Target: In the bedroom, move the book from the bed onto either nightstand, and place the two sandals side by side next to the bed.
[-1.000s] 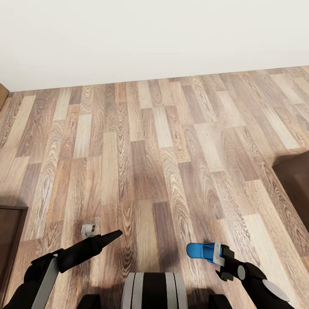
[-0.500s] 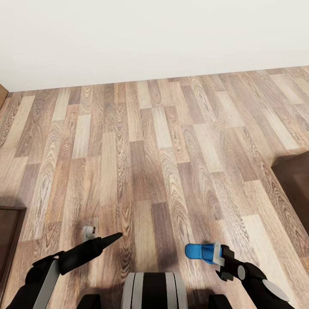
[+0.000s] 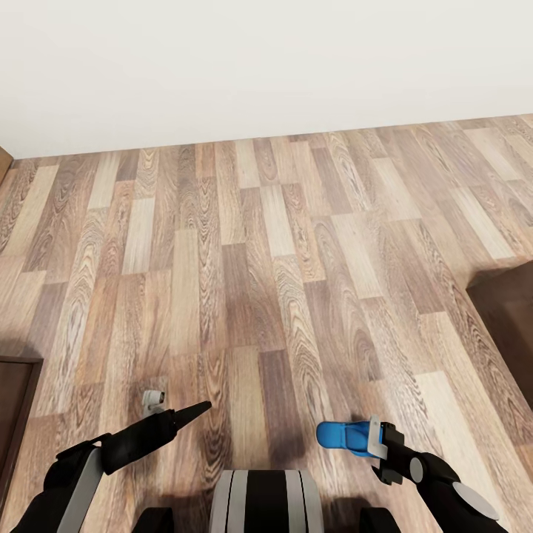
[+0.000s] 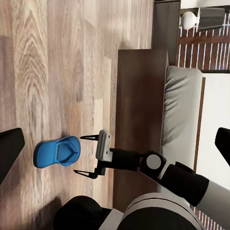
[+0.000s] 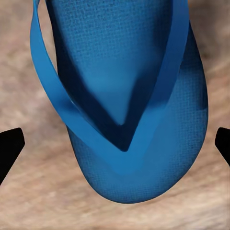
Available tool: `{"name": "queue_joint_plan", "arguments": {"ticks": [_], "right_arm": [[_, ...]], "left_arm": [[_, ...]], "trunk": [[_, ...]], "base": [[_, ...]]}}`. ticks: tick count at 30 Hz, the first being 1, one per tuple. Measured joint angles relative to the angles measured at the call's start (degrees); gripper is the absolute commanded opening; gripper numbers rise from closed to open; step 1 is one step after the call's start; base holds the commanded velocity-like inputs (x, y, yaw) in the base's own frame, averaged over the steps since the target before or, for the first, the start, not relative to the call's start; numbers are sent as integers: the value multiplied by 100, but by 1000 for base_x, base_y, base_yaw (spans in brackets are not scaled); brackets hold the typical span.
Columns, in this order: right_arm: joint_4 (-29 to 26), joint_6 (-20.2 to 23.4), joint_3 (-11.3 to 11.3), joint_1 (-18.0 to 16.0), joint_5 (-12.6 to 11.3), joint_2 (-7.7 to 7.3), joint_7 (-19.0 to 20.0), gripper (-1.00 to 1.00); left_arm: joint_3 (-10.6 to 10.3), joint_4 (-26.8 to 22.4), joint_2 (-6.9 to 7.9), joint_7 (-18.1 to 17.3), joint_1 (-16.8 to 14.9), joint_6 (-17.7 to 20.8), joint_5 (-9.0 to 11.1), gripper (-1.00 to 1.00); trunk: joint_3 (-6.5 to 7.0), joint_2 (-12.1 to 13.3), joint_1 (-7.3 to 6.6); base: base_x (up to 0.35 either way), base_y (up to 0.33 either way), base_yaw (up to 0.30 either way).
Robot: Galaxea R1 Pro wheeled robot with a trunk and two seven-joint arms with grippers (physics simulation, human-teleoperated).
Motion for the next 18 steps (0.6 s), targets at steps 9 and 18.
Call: {"name": "queue_joint_plan", "arguments": {"ticks": [9, 18], "right_arm": [[-1, 0, 0, 0, 0, 0, 6, 100], [-2, 0, 0, 0, 0, -1, 13, 100]], "left_arm": [[9, 0, 0, 3, 0, 0, 0, 100], [9, 0, 0, -2, 0, 0, 0, 100]], "trunk": [[-66, -4, 8], [-66, -4, 8]], "base": [[0, 0, 0], [0, 0, 0]]}}
